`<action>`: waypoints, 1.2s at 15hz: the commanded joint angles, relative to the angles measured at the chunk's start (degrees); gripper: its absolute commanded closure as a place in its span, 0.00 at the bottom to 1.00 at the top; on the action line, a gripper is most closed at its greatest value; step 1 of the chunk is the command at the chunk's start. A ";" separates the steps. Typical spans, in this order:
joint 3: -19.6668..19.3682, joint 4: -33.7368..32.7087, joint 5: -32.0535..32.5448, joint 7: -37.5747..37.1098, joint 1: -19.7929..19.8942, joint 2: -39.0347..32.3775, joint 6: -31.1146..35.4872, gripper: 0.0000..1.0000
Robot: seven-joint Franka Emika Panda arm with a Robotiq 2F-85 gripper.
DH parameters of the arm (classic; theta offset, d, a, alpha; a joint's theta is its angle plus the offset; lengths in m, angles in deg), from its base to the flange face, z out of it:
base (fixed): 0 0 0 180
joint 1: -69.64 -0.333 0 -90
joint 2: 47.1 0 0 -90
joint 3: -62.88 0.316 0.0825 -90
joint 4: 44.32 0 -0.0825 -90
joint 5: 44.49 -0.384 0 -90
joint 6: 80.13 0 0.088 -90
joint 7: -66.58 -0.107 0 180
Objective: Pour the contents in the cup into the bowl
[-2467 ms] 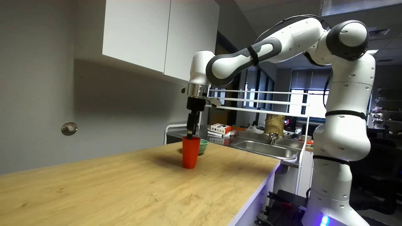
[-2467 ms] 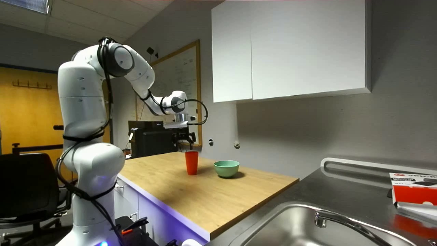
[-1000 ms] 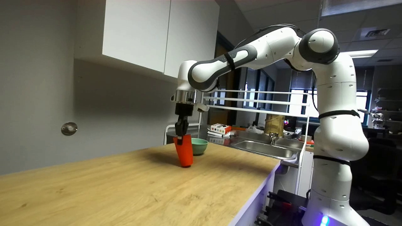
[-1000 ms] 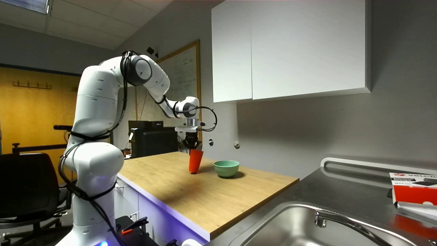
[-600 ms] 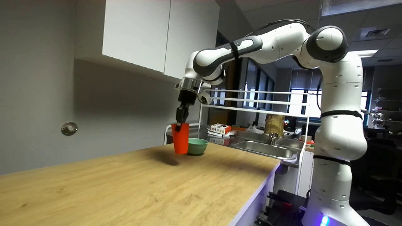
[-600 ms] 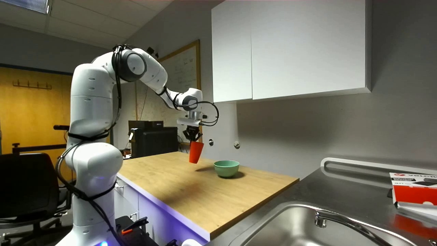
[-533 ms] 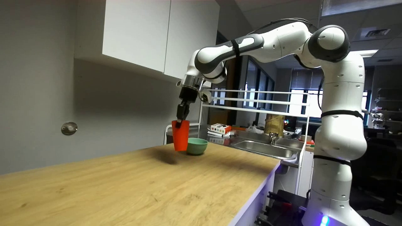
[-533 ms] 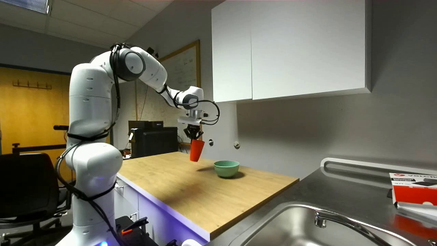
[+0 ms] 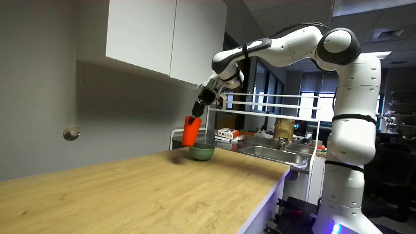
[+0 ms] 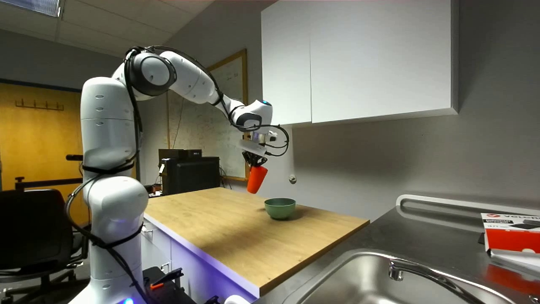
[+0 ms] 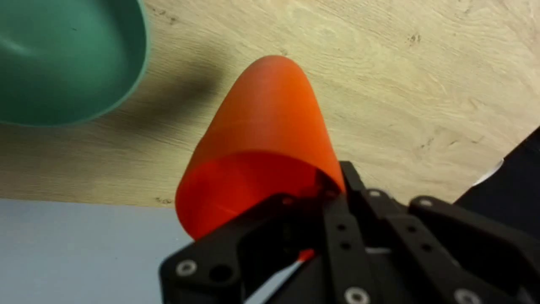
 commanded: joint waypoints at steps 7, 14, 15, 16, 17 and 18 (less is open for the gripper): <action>-5.08 1.26 -26.91 21.34 6.50 -4.68 -8.96 0.99; -8.34 0.41 -42.53 30.54 12.23 -11.77 -25.57 0.99; -8.70 0.20 -44.08 31.13 12.91 -12.98 -28.06 0.99; -9.00 0.00 -45.60 31.54 13.53 -14.18 -30.55 0.99; -9.29 -0.25 -46.89 31.81 14.09 -15.42 -32.78 0.99; -9.43 -0.45 -48.47 32.01 14.60 -16.55 -35.15 0.99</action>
